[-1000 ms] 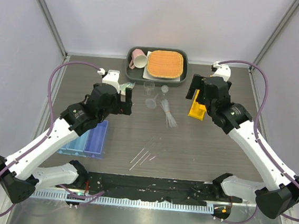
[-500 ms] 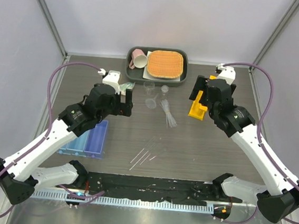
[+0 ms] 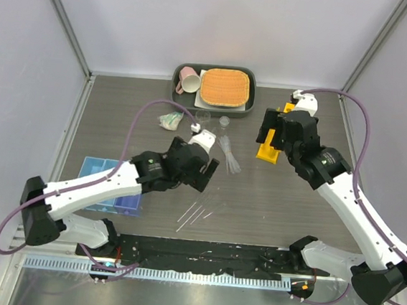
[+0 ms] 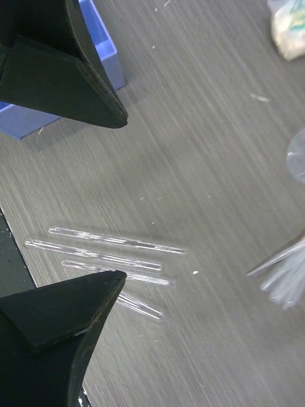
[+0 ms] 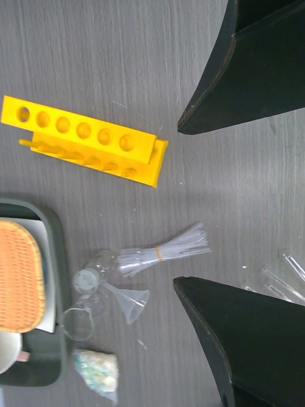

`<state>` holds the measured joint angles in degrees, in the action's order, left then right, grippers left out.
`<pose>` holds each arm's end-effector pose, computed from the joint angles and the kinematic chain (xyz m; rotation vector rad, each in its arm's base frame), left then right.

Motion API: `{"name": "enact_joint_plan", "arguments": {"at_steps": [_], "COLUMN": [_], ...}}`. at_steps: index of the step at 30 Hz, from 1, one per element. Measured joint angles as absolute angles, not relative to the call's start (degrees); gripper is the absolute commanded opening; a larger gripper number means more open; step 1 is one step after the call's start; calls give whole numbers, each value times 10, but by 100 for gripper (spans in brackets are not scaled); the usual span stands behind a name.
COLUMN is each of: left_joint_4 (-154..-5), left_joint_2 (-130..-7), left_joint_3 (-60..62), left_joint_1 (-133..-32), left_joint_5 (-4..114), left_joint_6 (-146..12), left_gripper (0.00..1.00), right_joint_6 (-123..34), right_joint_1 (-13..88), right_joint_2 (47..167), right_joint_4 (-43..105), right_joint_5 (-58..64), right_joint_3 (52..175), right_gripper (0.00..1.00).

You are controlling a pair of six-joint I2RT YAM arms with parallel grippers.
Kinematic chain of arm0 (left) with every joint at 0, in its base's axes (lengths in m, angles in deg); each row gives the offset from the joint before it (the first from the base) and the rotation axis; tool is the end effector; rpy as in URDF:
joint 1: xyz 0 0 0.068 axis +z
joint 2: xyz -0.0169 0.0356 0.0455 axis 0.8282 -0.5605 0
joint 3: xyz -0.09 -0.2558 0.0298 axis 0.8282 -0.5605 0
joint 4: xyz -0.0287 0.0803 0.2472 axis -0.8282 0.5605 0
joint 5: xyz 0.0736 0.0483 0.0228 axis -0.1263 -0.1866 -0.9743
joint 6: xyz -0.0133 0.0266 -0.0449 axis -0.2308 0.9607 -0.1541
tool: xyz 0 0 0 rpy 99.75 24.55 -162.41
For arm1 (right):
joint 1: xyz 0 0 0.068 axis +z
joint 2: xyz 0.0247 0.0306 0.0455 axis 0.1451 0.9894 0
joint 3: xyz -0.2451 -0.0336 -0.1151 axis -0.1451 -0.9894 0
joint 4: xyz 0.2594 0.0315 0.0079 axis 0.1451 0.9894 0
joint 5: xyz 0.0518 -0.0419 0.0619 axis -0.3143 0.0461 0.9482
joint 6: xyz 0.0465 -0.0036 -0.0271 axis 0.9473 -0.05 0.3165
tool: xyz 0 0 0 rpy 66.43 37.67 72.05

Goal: Organize the chemistry lab equipment

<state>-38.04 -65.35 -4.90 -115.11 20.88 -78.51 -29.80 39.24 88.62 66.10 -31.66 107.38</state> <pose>0.1476 -0.2171 0.3252 0.4994 2.2168 -0.2188 0.2040 0.1034 0.3858 0.1197 2.0142 0.1006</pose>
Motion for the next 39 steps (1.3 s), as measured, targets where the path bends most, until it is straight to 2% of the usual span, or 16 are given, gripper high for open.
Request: {"name": "enact_joint_plan", "arguments": {"at_steps": [5,10,14,21,39], "left_joint_4": [-378,-396,-403,-444,-536], "left_joint_2": [-712,-717,-735,-770,-769], "left_joint_3": [-58,-109,-130,-183,-270], "left_joint_1": [-1196,-1199,-1199,-1199,-1199], "left_joint_5": [186,160,146,152,203], "left_joint_6": [-825,-867,-897,-931,-957], "left_gripper": [98,86,81,79,73], "right_joint_6": [-316,-320,-320,-320,-320], "right_joint_1": [392,393,395,407,434], "right_joint_2": [911,916,916,916,927], "right_joint_4": [668,671,674,674,674], "right_joint_5": [-274,-245,-227,-212,-212], "right_joint_3": [1062,1025,1016,1015,1011], "right_gripper": [100,99,100,100,100]}}
